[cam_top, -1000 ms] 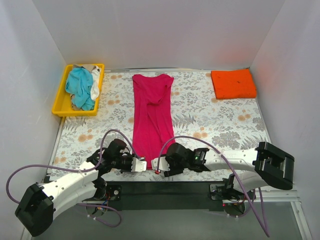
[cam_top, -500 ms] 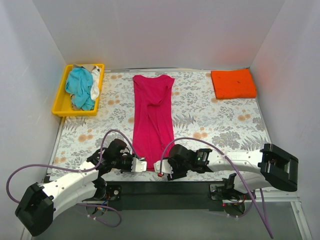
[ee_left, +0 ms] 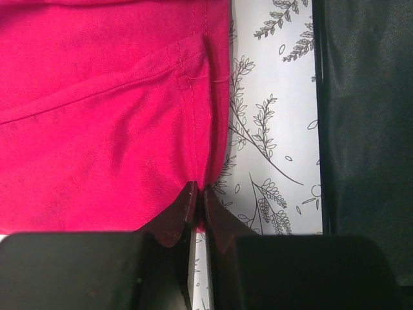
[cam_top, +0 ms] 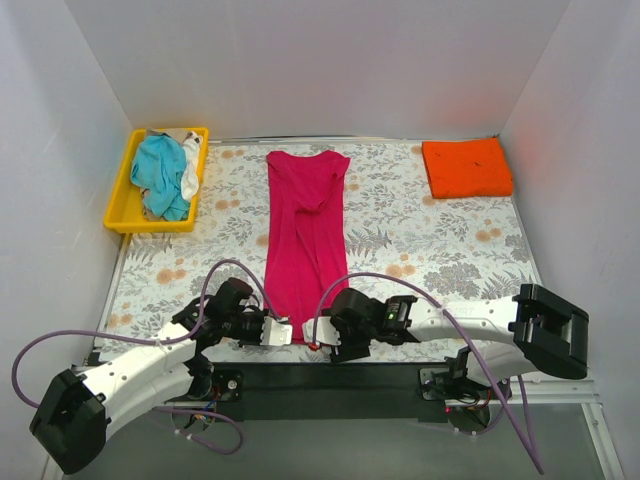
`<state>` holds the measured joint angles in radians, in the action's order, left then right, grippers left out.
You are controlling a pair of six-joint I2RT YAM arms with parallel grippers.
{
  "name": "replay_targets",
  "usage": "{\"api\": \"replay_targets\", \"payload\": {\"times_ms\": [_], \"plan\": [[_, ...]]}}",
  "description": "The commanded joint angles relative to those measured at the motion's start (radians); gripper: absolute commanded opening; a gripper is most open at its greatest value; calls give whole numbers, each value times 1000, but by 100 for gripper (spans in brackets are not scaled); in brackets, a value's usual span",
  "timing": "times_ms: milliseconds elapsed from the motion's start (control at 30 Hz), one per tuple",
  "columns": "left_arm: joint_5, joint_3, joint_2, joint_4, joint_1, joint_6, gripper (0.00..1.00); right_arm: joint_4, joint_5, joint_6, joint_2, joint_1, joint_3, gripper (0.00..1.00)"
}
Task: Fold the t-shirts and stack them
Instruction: Fold the tshirt
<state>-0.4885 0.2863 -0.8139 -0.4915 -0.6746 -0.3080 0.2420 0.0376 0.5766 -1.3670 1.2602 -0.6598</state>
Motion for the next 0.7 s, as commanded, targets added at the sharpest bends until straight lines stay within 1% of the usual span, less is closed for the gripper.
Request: {"api": "replay_targets", "payload": {"times_ms": [0, 100, 167, 267, 400, 667], "plan": [[-18, 10, 7, -64, -3, -6, 5, 108, -18, -49, 9, 19, 35, 65], [-16, 7, 19, -65, -3, -2, 5, 143, -33, -75, 80, 19, 10, 63], [-15, 4, 21, -68, -3, -5, 5, 157, -33, -84, 85, 19, -1, 58], [-10, 5, 25, -71, -3, -6, 5, 154, -27, -89, 89, 19, -8, 56], [-12, 7, 22, -73, -3, -6, 5, 134, -4, -84, 62, 19, 8, 56], [-18, 5, 16, -71, -3, -13, 5, 96, 42, -77, -12, 19, 22, 49]]}}
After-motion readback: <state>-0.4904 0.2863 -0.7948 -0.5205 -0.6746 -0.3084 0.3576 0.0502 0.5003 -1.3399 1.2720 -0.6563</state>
